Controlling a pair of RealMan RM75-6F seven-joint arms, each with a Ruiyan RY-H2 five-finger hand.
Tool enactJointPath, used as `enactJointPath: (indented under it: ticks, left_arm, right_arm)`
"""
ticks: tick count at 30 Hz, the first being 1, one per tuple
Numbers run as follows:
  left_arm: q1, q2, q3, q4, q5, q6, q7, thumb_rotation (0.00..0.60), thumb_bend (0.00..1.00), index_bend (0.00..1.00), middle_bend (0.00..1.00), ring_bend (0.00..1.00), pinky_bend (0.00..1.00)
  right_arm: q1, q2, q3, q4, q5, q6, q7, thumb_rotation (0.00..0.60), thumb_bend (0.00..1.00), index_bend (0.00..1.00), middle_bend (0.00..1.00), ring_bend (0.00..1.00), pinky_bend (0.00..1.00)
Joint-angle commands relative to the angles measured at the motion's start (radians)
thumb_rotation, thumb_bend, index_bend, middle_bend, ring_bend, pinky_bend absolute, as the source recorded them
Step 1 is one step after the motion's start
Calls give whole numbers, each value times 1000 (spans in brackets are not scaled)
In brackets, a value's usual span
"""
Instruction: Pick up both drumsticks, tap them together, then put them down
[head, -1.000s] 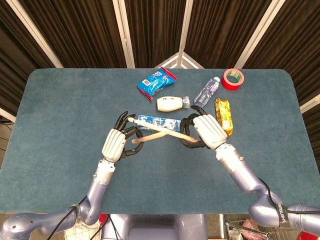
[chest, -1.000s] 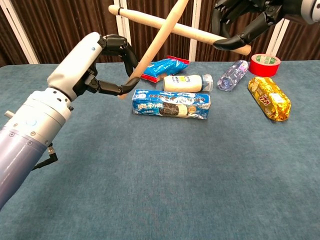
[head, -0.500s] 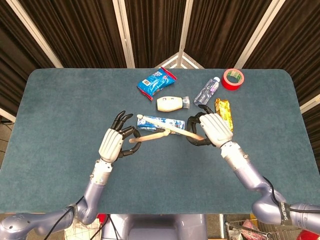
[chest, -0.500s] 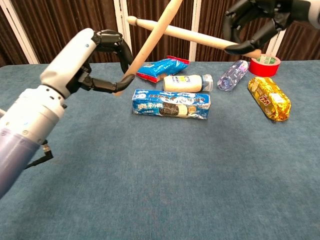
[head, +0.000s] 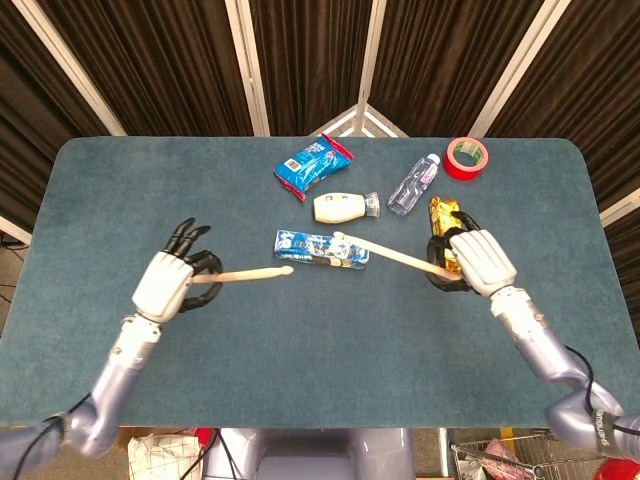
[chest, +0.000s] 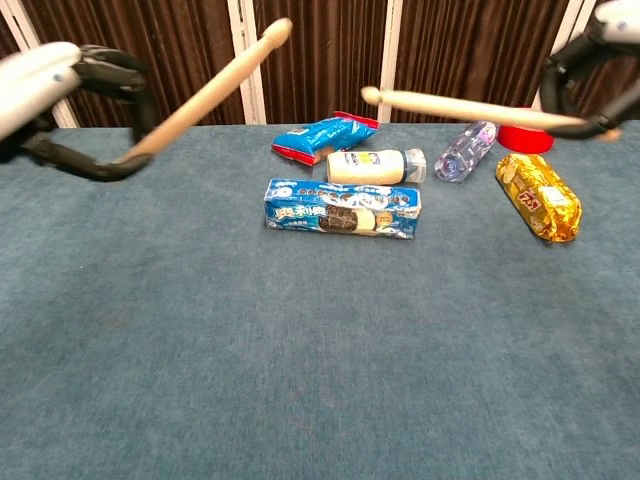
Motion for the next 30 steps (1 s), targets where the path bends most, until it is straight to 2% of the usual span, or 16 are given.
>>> enactJointPath:
  ticks: [1, 6, 11, 20, 30]
  left_arm:
    - [32, 128, 34, -97, -52, -73, 90, 600, 497, 653, 649, 136, 0]
    - [45, 200, 63, -129, -90, -134, 125, 600, 497, 653, 649, 136, 0]
    - [44, 216, 94, -106, -102, -196, 152, 600, 497, 652, 648, 136, 0]
    - [36, 156, 124, -1, -105, -276, 163, 600, 497, 640, 636, 136, 0]
    - [31, 87, 119, 76, -111, -303, 171, 600, 497, 640, 635, 136, 0]
  right_arm:
    - [-29, -14, -57, 74, -75, 23, 53, 600, 473, 840, 664, 398, 97]
    - [-51, -47, -122, 176, -149, 37, 82, 600, 473, 842, 664, 398, 97]
    - [-66, -85, -161, 253, -192, 53, 126, 600, 474, 842, 664, 398, 97]
    - [-85, -173, -207, 390, -220, 52, 172, 600, 474, 842, 664, 398, 97]
    - [-92, -218, -209, 488, -190, 24, 182, 600, 474, 825, 664, 394, 96]
